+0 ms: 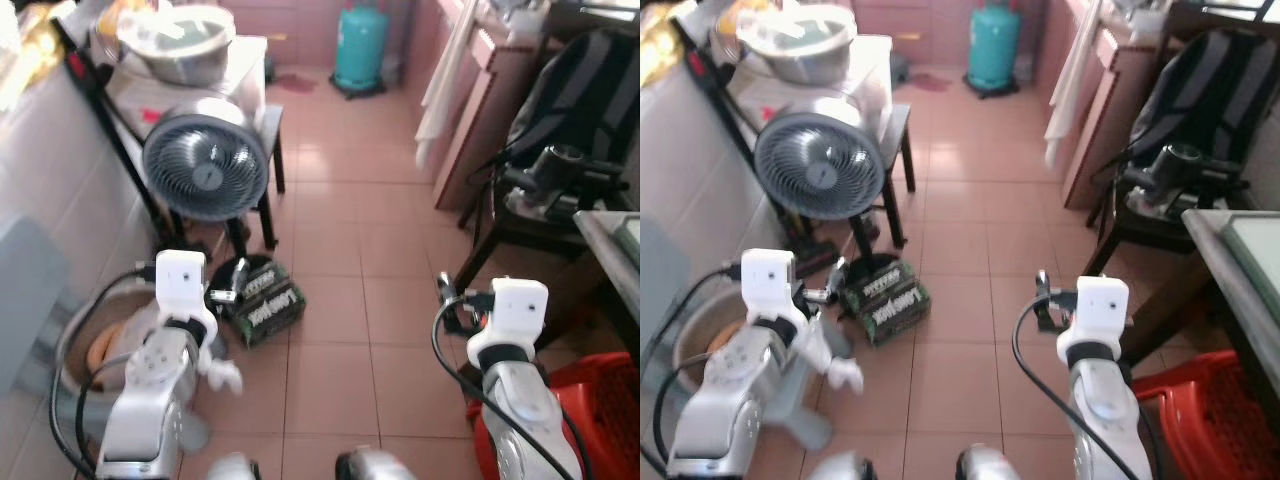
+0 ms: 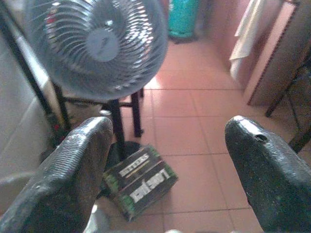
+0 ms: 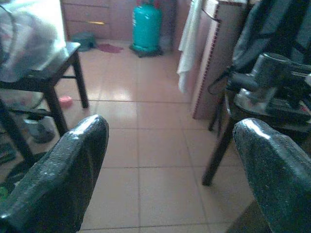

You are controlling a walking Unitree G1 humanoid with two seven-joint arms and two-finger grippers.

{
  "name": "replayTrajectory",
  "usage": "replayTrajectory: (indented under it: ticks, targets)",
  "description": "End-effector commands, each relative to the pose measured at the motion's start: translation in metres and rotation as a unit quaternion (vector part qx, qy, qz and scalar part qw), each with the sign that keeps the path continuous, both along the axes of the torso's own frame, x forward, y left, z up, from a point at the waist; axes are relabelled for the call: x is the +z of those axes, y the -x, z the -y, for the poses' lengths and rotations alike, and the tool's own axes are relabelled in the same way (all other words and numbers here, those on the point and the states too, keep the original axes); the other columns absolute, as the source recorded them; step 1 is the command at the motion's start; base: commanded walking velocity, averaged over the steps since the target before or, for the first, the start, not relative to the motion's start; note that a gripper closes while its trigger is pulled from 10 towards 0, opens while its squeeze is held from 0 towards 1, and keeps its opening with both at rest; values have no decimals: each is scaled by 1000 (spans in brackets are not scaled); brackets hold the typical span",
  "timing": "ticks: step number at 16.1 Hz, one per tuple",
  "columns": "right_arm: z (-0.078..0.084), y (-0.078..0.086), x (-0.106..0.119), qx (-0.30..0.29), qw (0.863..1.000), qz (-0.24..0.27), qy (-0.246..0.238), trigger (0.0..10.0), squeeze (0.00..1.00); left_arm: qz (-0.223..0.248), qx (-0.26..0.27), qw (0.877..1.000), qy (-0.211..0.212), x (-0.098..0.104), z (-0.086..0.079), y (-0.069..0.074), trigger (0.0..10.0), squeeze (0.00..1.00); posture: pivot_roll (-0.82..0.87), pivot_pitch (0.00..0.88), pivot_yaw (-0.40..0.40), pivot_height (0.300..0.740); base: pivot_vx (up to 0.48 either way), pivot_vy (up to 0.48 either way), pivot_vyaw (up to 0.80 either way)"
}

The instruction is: Setting the table

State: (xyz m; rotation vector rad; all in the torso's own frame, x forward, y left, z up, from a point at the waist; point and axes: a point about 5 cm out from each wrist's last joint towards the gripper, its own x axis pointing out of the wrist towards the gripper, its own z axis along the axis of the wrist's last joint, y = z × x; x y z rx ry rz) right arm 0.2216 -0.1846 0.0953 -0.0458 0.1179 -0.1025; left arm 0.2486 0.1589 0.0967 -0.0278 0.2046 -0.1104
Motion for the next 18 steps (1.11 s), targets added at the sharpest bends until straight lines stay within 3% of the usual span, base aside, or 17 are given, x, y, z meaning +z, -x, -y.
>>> replayTrajectory:
  ticks: [1,7,14,18]
  targets:
    - [-3,-5,3,4,1000,11,1,10000,0,-8,11,1000,-6,-2,-6,0,10000,0,-23,0,34,740,-281,240,0]
    - [-3,-12,4,4,1000,17,4,10000,0,-8,12,1000,-5,-1,-5,-3,10000,0,-21,0,33,740,-278,228,0]
    - [-2,-10,3,1,1000,16,9,10000,0,-6,-2,1000,-7,-2,-2,-4,10000,0,-29,0,31,740,0,440,0]
    - [0,-11,2,-2,1000,13,12,10000,0,19,-44,999,12,5,7,-3,10000,0,-26,0,28,740,0,0,0]
